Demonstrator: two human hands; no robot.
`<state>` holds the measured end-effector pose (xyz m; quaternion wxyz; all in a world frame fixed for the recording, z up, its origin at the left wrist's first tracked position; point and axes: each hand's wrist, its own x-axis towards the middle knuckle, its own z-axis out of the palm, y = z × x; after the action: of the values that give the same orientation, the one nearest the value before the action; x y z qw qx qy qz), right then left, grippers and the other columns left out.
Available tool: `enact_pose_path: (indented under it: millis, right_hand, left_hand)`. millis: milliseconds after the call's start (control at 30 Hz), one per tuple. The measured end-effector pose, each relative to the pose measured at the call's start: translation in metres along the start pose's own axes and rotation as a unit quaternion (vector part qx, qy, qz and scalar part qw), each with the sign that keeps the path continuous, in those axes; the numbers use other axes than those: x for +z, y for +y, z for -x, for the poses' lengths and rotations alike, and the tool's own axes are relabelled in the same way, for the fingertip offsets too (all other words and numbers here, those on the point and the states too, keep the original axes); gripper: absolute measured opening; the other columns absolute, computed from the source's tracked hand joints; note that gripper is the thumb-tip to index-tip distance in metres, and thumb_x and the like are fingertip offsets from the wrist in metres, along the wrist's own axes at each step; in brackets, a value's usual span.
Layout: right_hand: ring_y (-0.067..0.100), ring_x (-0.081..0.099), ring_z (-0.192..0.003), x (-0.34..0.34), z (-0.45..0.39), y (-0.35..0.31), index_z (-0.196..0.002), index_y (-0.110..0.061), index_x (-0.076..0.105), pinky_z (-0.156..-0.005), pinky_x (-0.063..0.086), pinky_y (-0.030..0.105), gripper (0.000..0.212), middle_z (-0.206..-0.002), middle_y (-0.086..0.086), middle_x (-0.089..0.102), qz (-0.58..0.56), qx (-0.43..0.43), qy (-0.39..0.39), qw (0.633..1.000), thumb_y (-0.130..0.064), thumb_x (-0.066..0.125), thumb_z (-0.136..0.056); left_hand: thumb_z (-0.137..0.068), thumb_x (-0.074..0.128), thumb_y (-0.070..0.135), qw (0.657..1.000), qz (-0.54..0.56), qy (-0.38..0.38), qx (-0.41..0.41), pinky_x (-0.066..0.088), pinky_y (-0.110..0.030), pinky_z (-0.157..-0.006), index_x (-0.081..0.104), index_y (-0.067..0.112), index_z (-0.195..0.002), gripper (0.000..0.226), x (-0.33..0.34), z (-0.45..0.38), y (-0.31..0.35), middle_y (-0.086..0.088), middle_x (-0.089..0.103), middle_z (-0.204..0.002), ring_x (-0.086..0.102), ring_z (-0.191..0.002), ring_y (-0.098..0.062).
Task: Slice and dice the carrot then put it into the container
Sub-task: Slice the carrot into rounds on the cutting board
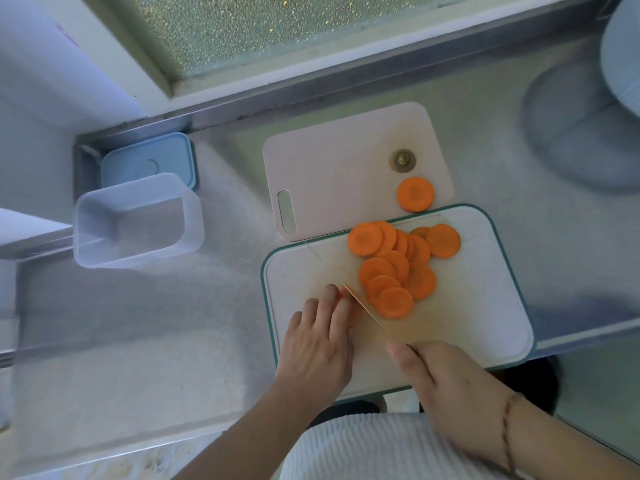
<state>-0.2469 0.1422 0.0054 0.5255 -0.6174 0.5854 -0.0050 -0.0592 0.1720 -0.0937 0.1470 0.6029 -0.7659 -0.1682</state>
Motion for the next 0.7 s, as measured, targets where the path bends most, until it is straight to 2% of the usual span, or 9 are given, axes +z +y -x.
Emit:
enact_pose_path:
  millis: [133,200,233,300,367,500,533,600,700]
  right_hand:
    - [0.007,0.041,-0.046,0.005,-0.029,-0.016,-0.072,-0.011,0.051,-0.052,0.036,0.025,0.06,-0.048,-0.006,0.042,-0.03,-0.045,0.007,0.999,-0.064,0.024,-0.082]
    - [0.008,0.043,-0.047,0.005,-0.022,-0.009,-0.065,-0.015,0.046,-0.054,0.037,0.024,0.059,-0.048,-0.003,0.043,-0.028,-0.045,0.005,0.999,-0.066,0.022,-0.082]
    - [0.01,0.047,-0.052,0.005,-0.013,0.001,-0.063,-0.016,0.046,-0.059,0.04,0.026,0.064,-0.052,0.001,0.049,-0.023,-0.032,-0.001,0.999,-0.071,0.019,-0.081]
    - [0.011,0.06,-0.069,0.004,0.006,0.02,-0.07,-0.011,0.058,-0.075,0.047,0.029,0.09,-0.069,0.005,0.065,-0.014,-0.001,-0.015,1.0,-0.087,0.011,-0.073]
    - [0.011,0.064,-0.078,0.005,0.013,0.032,-0.078,-0.01,0.064,-0.082,0.049,0.032,0.104,-0.078,0.005,0.069,0.005,0.007,-0.019,1.0,-0.095,0.005,-0.065]
    - [0.011,0.049,-0.053,0.018,-0.022,0.012,-0.068,-0.011,0.053,-0.063,0.044,0.035,0.081,-0.056,0.002,0.053,0.024,-0.043,-0.001,0.999,-0.079,0.012,-0.081]
    - [0.012,0.054,-0.056,0.02,-0.033,0.006,-0.076,-0.011,0.058,-0.063,0.047,0.035,0.08,-0.06,0.0,0.058,0.02,-0.064,0.022,0.998,-0.076,0.012,-0.083]
    - [0.016,0.065,-0.074,0.024,-0.048,0.002,-0.103,-0.012,0.063,-0.073,0.052,0.033,0.08,-0.082,0.002,0.069,0.023,-0.086,0.057,0.994,-0.073,0.014,-0.087]
    - [0.014,0.065,-0.089,0.026,-0.052,0.001,-0.118,-0.013,0.059,-0.079,0.049,0.022,0.064,-0.099,0.002,0.07,0.021,-0.092,0.072,0.993,-0.059,0.024,-0.09]
  left_hand:
    - [-0.093,0.057,0.017,1.0,-0.003,0.006,0.005,0.053,-0.044,-0.071,0.045,0.009,-0.135,0.044,0.001,0.0,-0.002,-0.013,0.051,-0.135,0.057,-0.091,-0.03]
    - [-0.093,0.054,0.016,1.0,-0.002,0.007,0.006,0.053,-0.044,-0.07,0.045,0.008,-0.135,0.043,0.001,0.0,-0.003,-0.013,0.05,-0.135,0.057,-0.091,-0.031]
    - [-0.093,0.052,0.016,1.0,0.0,0.006,0.006,0.053,-0.045,-0.07,0.045,0.008,-0.135,0.043,0.001,0.0,-0.003,-0.014,0.049,-0.136,0.057,-0.091,-0.031]
    - [-0.092,0.049,0.015,1.0,0.001,0.002,0.01,0.053,-0.045,-0.071,0.044,0.007,-0.135,0.044,0.001,0.0,-0.003,-0.014,0.047,-0.137,0.058,-0.092,-0.033]
    - [-0.092,0.049,0.014,1.0,0.001,0.001,0.009,0.053,-0.046,-0.072,0.043,0.007,-0.136,0.045,0.001,0.0,-0.004,-0.015,0.047,-0.138,0.059,-0.092,-0.033]
    - [-0.094,0.05,0.015,1.0,0.016,-0.004,0.001,0.054,-0.045,-0.075,0.041,0.007,-0.139,0.046,0.0,-0.001,-0.005,-0.016,0.05,-0.14,0.059,-0.096,-0.032]
    - [-0.095,0.051,0.016,1.0,0.019,-0.004,0.001,0.054,-0.044,-0.076,0.041,0.008,-0.14,0.047,-0.001,-0.001,-0.005,-0.015,0.05,-0.14,0.058,-0.097,-0.031]
    - [-0.096,0.056,0.017,1.0,0.025,-0.008,0.006,0.053,-0.044,-0.078,0.042,0.009,-0.14,0.047,0.0,0.0,-0.005,-0.014,0.05,-0.14,0.057,-0.097,-0.029]
    - [-0.094,0.059,0.018,1.0,0.025,-0.002,0.004,0.053,-0.044,-0.077,0.042,0.011,-0.138,0.047,0.0,0.001,-0.005,-0.013,0.05,-0.138,0.056,-0.096,-0.029]
